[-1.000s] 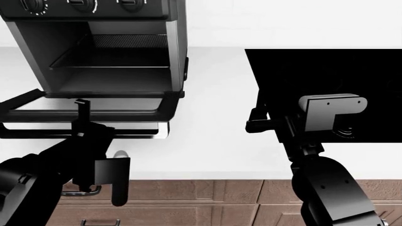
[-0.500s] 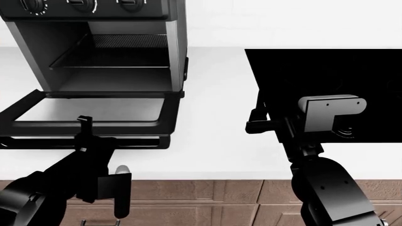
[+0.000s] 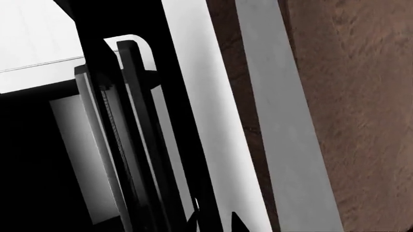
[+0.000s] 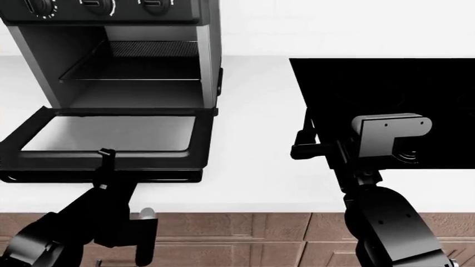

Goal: Open the toaster oven door.

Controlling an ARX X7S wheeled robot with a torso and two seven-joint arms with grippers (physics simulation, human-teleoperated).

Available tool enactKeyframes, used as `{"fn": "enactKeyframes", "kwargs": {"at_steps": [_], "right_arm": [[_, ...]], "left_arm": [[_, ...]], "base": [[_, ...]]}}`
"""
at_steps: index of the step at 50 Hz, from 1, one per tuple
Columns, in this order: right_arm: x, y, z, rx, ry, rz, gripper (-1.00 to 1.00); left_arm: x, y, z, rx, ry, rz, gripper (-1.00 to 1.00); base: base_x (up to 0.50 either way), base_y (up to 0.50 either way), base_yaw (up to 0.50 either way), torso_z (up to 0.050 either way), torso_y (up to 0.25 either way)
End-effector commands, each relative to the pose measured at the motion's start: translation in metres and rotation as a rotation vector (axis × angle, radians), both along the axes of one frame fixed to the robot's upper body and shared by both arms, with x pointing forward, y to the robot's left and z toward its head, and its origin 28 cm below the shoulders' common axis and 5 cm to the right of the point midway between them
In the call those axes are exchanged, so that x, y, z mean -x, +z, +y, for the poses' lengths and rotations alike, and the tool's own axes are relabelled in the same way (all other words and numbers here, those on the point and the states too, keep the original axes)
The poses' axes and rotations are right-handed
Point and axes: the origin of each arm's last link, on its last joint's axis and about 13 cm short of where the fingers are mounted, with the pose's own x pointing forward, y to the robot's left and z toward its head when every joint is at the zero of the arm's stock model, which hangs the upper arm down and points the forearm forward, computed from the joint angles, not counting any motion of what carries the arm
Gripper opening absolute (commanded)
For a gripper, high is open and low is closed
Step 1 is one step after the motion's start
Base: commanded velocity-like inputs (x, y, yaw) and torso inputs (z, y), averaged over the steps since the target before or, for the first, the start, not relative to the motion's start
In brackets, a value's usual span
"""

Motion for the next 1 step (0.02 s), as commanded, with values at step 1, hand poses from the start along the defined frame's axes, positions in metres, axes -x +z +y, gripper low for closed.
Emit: {"fn": "enactKeyframes", "kwargs": {"at_steps": [1], "right_arm": [[0.0003, 0.0003, 0.0001, 0.005, -0.003, 0.0, 1.0]], "left_arm": [[0.0065, -0.059, -0.0028, 0.138, 0.055, 0.32, -1.0]], "base": [[0.02, 0.0, -0.02, 0.0, 0.0]]}}
